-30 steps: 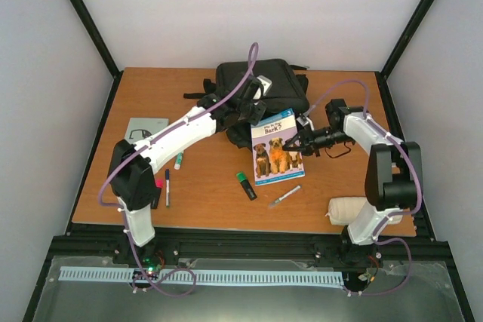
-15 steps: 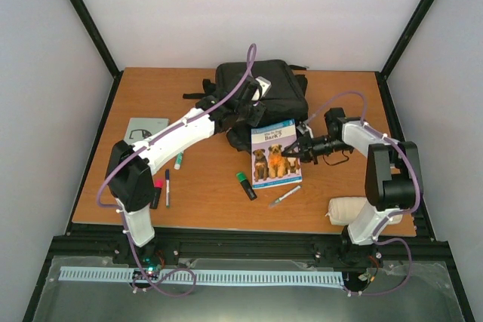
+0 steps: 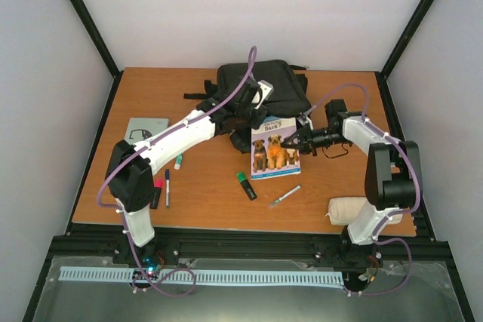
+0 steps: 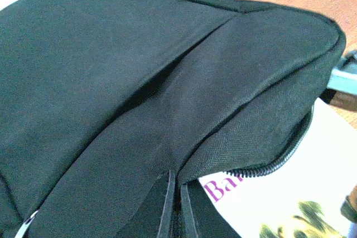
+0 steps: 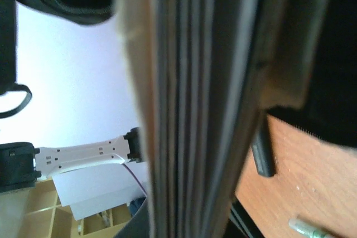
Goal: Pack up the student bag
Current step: Place the book in the student bag.
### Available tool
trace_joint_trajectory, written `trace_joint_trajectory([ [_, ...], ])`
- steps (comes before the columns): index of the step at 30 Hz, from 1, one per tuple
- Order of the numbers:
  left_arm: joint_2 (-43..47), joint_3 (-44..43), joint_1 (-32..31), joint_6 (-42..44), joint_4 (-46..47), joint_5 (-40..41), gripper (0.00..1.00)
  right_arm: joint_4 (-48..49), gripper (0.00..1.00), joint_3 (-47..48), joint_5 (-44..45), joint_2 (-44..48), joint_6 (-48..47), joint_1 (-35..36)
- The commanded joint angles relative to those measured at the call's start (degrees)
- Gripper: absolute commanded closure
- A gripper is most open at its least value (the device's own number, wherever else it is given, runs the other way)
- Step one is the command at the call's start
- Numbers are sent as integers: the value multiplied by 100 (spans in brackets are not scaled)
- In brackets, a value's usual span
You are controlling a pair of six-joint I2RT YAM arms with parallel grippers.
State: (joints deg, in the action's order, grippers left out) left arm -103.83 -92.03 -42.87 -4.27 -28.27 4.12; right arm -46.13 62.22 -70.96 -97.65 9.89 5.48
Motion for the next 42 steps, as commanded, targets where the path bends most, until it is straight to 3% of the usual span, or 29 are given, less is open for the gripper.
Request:
trace_joint_trajectory([
  [1,446,-44,-50,104,524,-263,99,-119,97,553,-122,-316,-146,33],
  [3,448,-49,-63,114,498,-265,99,-151,94,575,-114,-531,-155,51],
  [6,449,-39,-72,115,488,-263,99,-194,73,595,103,-699,-259,50],
  [11,477,5,-81,111,490,-246,99,-477,50,836,723,-825,-587,50],
  [18,470,51,-81,137,484,-258,99,-721,25,810,2616,-291,-1024,50],
  [24,493,187,-81,127,570,-311,99,-823,23,657,3413,175,-1557,50],
  [29,467,240,-80,139,559,-336,99,-845,32,665,4245,978,-2276,214],
  [37,426,182,-73,80,551,-439,99,-534,36,-147,5824,2705,-4525,2188],
  [42,422,79,-72,92,409,-444,99,241,42,-914,6993,3019,-5282,2708],
])
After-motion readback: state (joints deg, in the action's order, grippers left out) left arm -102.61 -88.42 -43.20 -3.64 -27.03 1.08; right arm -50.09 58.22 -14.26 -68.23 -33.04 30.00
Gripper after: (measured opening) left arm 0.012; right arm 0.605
